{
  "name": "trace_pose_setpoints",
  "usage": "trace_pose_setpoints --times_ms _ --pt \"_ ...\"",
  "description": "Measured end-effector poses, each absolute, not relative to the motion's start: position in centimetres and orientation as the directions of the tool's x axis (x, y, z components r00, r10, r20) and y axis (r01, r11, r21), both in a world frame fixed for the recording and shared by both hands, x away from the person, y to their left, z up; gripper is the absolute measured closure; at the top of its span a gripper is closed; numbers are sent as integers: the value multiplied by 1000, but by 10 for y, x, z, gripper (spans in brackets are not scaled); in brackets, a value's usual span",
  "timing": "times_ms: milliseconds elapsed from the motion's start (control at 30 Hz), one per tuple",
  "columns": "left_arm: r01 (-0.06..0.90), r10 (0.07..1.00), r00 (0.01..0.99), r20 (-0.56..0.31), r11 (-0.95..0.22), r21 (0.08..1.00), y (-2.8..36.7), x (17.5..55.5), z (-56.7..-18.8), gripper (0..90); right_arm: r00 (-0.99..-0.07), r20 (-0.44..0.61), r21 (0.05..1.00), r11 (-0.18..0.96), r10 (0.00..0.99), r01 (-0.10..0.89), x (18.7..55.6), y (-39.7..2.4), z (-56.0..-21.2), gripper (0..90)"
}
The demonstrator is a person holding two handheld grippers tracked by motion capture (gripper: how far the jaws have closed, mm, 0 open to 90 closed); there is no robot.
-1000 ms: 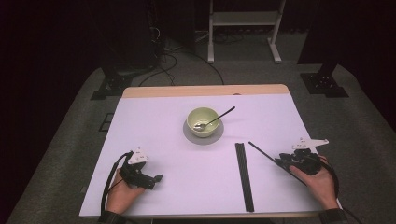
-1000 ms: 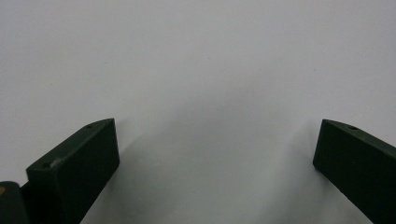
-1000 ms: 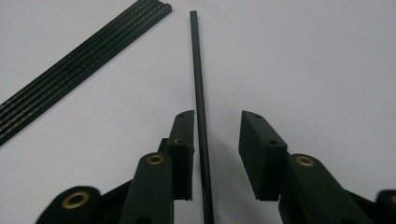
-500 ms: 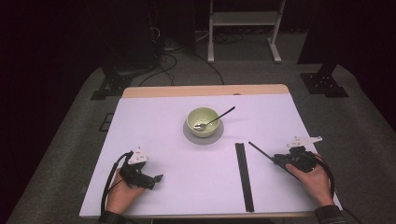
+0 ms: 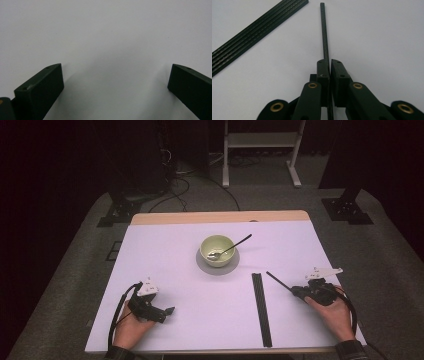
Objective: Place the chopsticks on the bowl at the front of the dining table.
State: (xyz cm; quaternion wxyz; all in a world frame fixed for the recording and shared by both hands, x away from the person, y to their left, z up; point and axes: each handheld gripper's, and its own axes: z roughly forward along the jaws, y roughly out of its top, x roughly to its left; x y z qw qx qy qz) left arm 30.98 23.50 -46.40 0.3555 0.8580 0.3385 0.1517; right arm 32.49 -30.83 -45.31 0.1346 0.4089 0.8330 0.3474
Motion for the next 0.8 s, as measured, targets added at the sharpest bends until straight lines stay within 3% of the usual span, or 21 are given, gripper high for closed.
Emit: trace_pose_setpoints --times_ms 800 --pt "473 689 725 20 -518 712 235 310 -464 0 -619 80 711 391 781 585 325 -311 -447 856"
